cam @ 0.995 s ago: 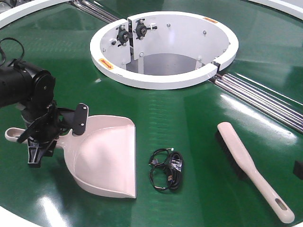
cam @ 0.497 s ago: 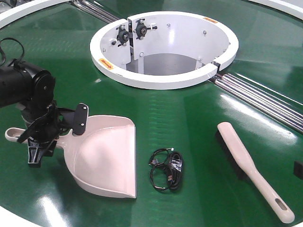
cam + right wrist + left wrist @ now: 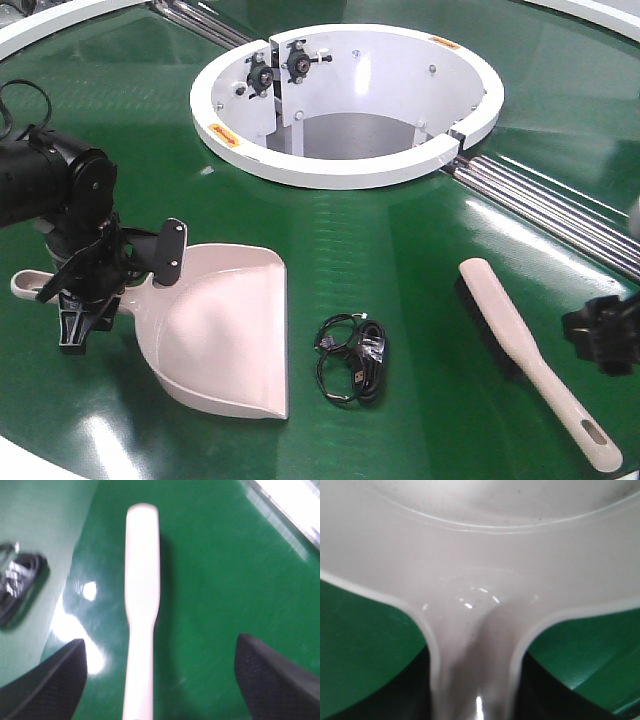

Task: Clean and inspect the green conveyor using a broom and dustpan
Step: 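Move the right gripper down over the pink brush handle, then close the right gripper on the brush handle and lift it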

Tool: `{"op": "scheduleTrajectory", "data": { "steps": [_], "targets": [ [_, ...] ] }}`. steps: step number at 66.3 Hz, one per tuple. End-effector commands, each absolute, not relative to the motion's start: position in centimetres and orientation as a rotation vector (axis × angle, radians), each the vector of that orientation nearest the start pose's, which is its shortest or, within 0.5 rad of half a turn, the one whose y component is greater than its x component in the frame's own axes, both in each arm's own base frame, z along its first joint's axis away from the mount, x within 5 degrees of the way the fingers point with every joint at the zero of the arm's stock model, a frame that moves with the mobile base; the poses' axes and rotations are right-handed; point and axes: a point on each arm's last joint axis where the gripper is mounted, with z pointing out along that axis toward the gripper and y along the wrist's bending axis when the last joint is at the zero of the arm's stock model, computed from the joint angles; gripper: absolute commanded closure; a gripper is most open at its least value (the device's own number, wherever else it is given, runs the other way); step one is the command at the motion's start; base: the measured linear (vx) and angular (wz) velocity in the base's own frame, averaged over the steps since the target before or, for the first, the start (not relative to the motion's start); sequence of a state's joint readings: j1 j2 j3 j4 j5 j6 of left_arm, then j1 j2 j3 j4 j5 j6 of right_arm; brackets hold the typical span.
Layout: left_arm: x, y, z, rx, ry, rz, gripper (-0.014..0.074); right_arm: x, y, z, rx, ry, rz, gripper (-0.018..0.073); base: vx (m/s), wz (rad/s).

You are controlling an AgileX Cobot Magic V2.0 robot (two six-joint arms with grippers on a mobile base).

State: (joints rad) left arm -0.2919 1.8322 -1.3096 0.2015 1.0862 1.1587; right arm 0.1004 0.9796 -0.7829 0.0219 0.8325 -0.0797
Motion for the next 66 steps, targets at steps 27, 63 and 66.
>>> {"op": "scheduleTrajectory", "data": {
  "steps": [27,63,66],
  "targets": [
    [34.1,-8.8,23.4,2.145,2.219,0.335,0.0603,25.3,4.9,27.6,-0.409,2.853,-0.010,-0.0003,0.00,0.00],
    [34.1,-8.8,23.4,2.146,2.219,0.334,0.0603,28.7,5.4,20.6,-0.437,3.116,-0.045,0.0004,0.00,0.00],
    [34.1,-8.8,23.4,2.146,2.219,0.334,0.0603,28.8,5.4,20.2,-0.435,3.129,-0.045,0.0012,0.00,0.00]
  ]
}}
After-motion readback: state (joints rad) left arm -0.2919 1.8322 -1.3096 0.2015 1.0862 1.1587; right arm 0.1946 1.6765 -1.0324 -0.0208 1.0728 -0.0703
